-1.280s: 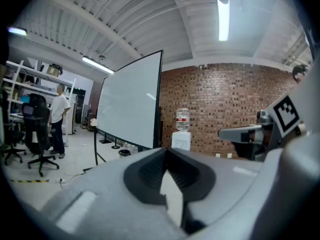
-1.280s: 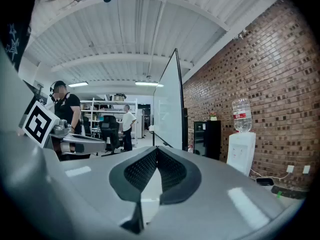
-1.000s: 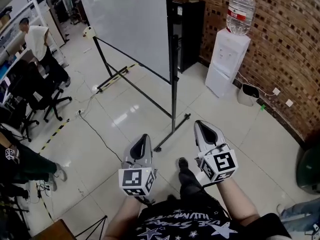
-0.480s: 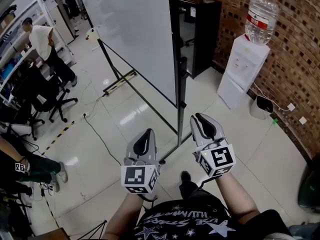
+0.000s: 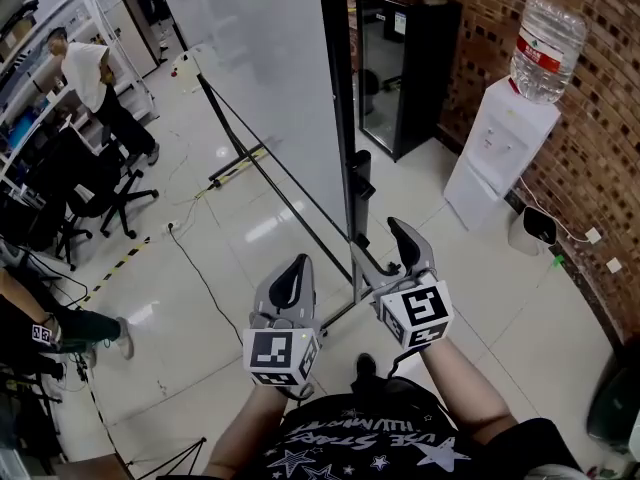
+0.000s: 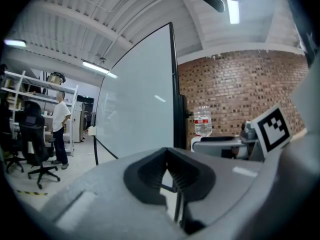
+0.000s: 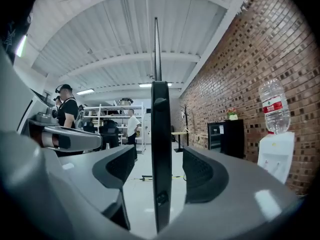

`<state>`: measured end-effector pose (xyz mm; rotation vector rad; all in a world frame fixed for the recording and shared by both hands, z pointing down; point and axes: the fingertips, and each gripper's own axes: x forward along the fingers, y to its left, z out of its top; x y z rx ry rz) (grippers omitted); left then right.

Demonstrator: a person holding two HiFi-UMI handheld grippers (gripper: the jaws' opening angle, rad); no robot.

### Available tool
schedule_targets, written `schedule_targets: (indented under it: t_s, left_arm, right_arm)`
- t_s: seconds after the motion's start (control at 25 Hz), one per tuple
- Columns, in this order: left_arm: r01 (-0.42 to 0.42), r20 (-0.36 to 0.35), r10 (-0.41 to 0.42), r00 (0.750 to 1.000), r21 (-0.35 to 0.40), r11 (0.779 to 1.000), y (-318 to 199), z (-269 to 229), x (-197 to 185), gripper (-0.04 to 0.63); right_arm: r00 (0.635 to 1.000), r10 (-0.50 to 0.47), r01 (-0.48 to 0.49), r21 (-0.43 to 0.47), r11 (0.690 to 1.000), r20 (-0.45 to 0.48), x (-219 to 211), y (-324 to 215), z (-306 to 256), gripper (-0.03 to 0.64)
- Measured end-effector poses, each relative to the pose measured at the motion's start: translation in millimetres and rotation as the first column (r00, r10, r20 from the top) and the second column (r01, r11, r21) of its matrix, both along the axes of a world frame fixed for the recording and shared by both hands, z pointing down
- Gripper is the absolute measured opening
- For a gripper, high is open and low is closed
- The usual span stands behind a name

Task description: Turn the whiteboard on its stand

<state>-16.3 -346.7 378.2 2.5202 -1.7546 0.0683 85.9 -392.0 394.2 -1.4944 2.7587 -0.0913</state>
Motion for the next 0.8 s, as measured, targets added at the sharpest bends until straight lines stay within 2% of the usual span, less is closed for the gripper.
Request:
schedule_targets:
  t_s: [0.24,0.44,0.6,0.8]
  left_arm:
    - [0.034,0.022,-0.034,0.999,0.017,0.999,-9,5,-2,0.006]
    - [0.080,-0.015,-0.081,0.997,-0.030,0.996,-16,6,-15,0.006]
    - [0.061,0.001,-0.061,0.998,-0.022,0.998,-25,3,-14,0.006]
    - [0.036,0.020,-0.036,0.999,0.016,0.999,-42,2,-17,0.006]
  right_arm:
    - [0.999,-0.041,0.041,-0.003,0.999,-0.024,-20,-28,3,0.333]
    - [0.995,-0.077,0.077,-0.010,0.997,-0.062,-39,-47,-2,0.348]
    - [0.995,-0.056,0.057,0.009,0.998,-0.081,-39,-58,-4,0.347]
    - [0.998,-0.029,0.030,0.009,1.000,-0.060,-34,-63,0,0.339]
